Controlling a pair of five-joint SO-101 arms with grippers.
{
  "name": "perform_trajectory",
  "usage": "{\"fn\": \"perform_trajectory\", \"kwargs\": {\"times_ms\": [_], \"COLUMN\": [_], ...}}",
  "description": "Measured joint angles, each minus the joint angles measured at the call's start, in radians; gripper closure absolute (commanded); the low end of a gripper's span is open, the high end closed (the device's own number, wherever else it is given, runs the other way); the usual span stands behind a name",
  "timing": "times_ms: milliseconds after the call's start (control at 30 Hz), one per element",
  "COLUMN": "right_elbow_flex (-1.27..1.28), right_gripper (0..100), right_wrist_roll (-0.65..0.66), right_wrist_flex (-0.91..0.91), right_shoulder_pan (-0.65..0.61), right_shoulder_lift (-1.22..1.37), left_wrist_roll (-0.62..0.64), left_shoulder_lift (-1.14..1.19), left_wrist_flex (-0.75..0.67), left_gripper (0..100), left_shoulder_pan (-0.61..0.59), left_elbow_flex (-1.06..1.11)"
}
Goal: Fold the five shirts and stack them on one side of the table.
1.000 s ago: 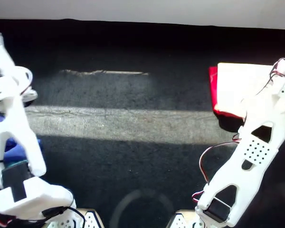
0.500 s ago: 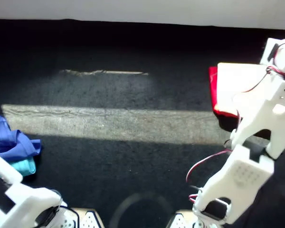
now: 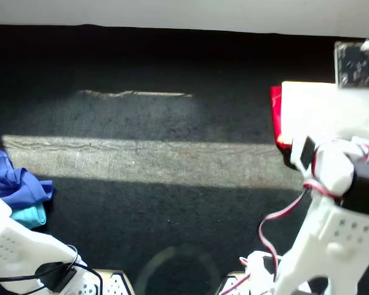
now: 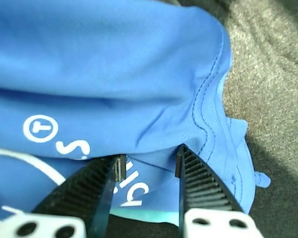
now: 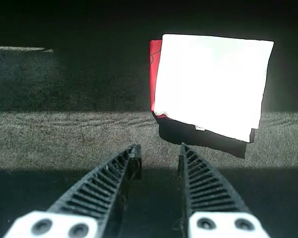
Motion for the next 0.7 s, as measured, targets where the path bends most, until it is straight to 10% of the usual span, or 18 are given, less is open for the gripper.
{"fn": "perform_trajectory", "kwargs": {"times_ms": [200,700], "right_elbow_flex": [0.17,0.25], "right_gripper": [87.4,87.5], "right_wrist_roll": [0.018,0.023], "right_wrist_flex": [0.0,0.0], "right_shoulder_pan": [-0.005,-0.006], "right_shoulder_lift": [-0.101,-0.109], "left_wrist_roll": [0.0,0.041], "left_shoulder_lift": [0.037,0.04], "left_wrist_flex": [-0.034,0.058], "left_gripper": [100,99], "left_shoulder_pan": [0.025,0.195], "left_elbow_flex": [0.0,-0.18]}}
